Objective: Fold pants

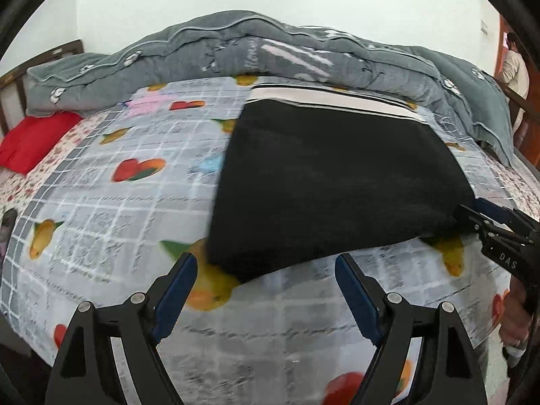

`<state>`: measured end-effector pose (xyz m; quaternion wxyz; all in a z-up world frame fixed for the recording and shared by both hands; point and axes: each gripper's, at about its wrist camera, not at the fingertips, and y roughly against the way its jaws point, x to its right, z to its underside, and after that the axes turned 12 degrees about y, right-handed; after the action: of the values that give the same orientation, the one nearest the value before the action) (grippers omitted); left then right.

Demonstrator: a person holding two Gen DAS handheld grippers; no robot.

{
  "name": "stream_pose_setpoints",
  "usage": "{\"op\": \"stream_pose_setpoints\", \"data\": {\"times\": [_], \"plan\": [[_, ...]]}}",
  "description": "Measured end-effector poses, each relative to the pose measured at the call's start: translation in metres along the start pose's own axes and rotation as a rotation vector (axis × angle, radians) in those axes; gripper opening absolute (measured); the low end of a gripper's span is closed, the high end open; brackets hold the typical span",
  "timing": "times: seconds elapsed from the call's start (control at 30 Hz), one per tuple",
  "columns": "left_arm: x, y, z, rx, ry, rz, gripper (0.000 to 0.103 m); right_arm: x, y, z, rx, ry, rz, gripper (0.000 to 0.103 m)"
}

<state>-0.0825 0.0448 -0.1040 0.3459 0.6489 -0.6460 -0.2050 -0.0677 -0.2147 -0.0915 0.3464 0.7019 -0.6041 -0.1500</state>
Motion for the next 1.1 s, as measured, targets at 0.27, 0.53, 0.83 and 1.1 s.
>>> {"op": "stream_pose_setpoints", "data": {"times": [0.27,0.53,0.83,1.1], "plan": [[-0.038,-0.009,0.011,-0.091,-0.036,-0.048,0.083,0.025,0.012,0.002,0.0,-0.054,-0.014,0.057],[-0.046,-0.019,0.013,-0.07,-0.093,-0.087,0.085,0.061,-0.002,0.016,-0.035,-0.19,-0.039,0.056],[0.004,-0.048,-0.006,0.007,-0.254,-0.062,0.027,0.054,-0.014,0.0,-0.028,-0.175,-0.082,0.056],[-0.022,-0.054,-0.01,-0.004,0.046,0.073,0.023,0.053,-0.014,-0.005,-0.014,-0.164,-0.068,0.056]]}}
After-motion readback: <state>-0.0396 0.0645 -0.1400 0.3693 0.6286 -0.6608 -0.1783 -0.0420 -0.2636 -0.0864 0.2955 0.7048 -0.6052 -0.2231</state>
